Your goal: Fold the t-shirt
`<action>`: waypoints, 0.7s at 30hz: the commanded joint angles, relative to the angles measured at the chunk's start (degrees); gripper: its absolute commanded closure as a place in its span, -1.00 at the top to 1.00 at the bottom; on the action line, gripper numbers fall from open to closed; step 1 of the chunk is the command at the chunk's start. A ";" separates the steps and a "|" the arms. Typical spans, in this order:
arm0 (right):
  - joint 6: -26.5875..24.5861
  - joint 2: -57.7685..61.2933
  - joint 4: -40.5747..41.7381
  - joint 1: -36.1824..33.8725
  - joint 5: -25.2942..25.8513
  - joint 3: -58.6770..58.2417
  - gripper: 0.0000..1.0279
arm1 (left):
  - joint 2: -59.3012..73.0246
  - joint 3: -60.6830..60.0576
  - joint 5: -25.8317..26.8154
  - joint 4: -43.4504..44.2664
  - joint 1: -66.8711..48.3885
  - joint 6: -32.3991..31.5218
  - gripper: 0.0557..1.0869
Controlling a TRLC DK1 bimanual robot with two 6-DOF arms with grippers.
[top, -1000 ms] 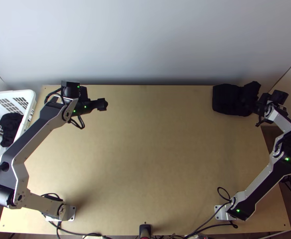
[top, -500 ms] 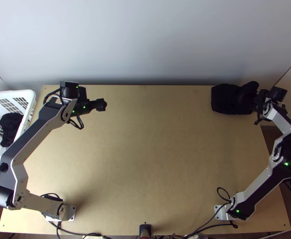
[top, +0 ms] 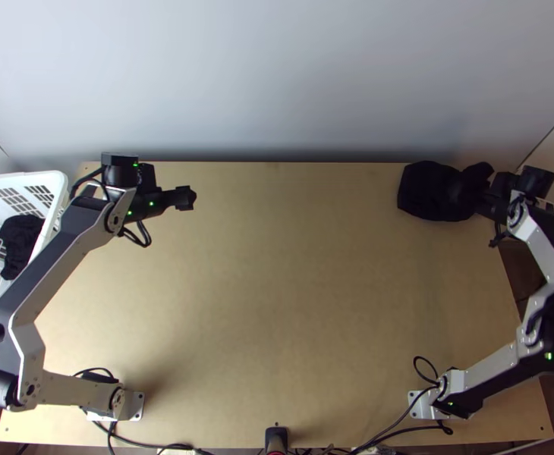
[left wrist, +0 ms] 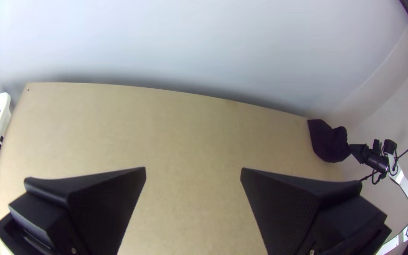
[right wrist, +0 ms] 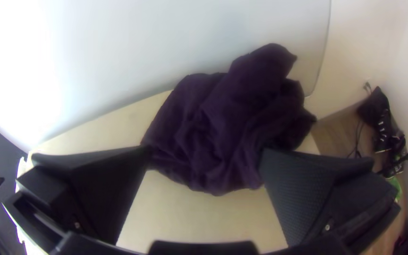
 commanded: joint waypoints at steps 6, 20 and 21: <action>-2.34 -21.39 -2.60 0.18 0.01 -13.54 0.93 | -8.35 -5.21 -0.07 -0.78 3.38 1.46 0.90; 4.33 -34.05 5.40 8.71 0.10 -18.81 0.93 | -22.76 -17.43 -2.71 10.47 14.11 6.65 0.90; 4.42 -35.02 6.37 10.38 0.10 -19.16 0.93 | -23.55 -18.13 -2.80 11.35 15.07 6.65 0.90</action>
